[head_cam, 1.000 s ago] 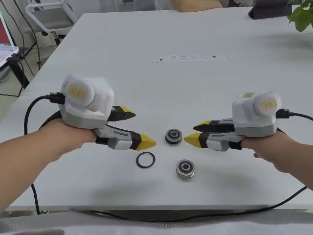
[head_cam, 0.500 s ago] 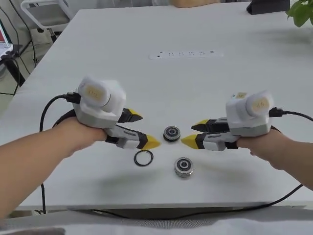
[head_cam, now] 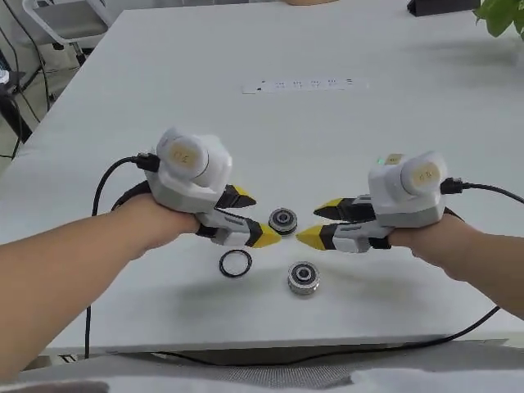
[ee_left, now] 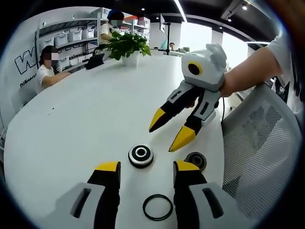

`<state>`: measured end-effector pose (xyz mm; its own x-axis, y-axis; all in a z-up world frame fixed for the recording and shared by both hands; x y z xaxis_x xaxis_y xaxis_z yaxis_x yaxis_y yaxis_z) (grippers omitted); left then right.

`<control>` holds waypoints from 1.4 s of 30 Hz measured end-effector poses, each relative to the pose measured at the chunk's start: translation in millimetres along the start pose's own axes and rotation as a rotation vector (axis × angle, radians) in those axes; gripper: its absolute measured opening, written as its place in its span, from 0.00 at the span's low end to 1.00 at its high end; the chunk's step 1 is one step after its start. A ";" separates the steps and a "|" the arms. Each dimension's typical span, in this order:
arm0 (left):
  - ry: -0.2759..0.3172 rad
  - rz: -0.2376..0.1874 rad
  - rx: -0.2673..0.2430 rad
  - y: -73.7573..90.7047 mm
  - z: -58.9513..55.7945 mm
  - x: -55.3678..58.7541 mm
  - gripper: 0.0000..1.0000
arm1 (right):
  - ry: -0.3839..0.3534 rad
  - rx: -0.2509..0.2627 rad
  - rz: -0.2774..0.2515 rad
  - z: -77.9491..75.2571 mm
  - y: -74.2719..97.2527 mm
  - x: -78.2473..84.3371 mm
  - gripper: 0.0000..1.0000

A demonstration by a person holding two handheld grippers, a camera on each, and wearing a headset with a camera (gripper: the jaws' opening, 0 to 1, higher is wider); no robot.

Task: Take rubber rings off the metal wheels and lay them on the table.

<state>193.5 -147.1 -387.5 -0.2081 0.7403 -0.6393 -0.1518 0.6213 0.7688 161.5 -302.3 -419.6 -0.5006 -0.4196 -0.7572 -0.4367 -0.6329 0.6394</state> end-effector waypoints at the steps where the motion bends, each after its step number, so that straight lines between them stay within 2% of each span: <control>1: 0.004 0.000 0.003 -1.5 0.6 -0.5 0.39 | 0.000 -0.001 0.000 0.0 -0.2 0.2 0.33; 5: 0.017 -0.001 0.011 -6.6 1.9 -4.1 0.34 | 0.010 -0.003 0.012 0.5 -1.4 3.2 0.33; 8: 0.004 0.003 0.012 -11.1 2.4 -7.1 0.32 | 0.008 -0.004 0.011 0.5 -1.6 3.9 0.33; 13: -0.004 0.023 0.016 -20.8 5.9 -9.3 0.28 | 0.010 -0.008 0.017 1.2 -2.9 4.1 0.33; 21: -0.025 0.062 0.017 -28.4 2.6 -10.1 0.20 | 0.020 -0.015 0.023 7.3 -3.2 4.0 0.33; 24: -0.018 0.075 -0.004 -30.3 5.5 -9.3 0.18 | 0.018 -0.012 0.021 8.4 -2.6 3.9 0.33; 27: 0.011 0.064 -0.011 -30.4 7.2 -10.1 0.14 | 0.018 -0.012 0.020 7.5 -2.3 4.3 0.33; 31: -0.020 0.070 -0.036 -31.4 6.8 -9.8 0.10 | 0.017 -0.011 0.019 5.7 -3.1 4.9 0.32; 33: -0.015 0.068 -0.037 -32.7 10.5 -10.1 0.08 | 0.019 -0.011 0.019 5.5 -4.0 4.4 0.32; 38: -0.014 0.054 -0.054 -34.0 8.9 -9.6 0.07 | 0.027 -0.010 0.017 6.4 -7.4 0.8 0.32; 42: 0.013 0.040 -0.060 -33.6 7.4 -8.5 0.07 | 0.028 -0.005 0.018 6.5 -12.7 -2.1 0.33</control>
<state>207.6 -172.3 -408.0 -0.2275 0.7609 -0.6078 -0.2009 0.5740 0.7938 163.2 -289.2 -425.3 -0.4871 -0.4489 -0.7492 -0.4243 -0.6281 0.6522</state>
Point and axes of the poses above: the centre of the closed fingertips' face, and the gripper's own axes: y roughly backward along the fingers, z roughly to its left, x roughly out of its underside, the point moved 8 cm from there along y, roughly backward along the fingers, and after that the axes turned 10 degrees about z, right-handed, at the moved point
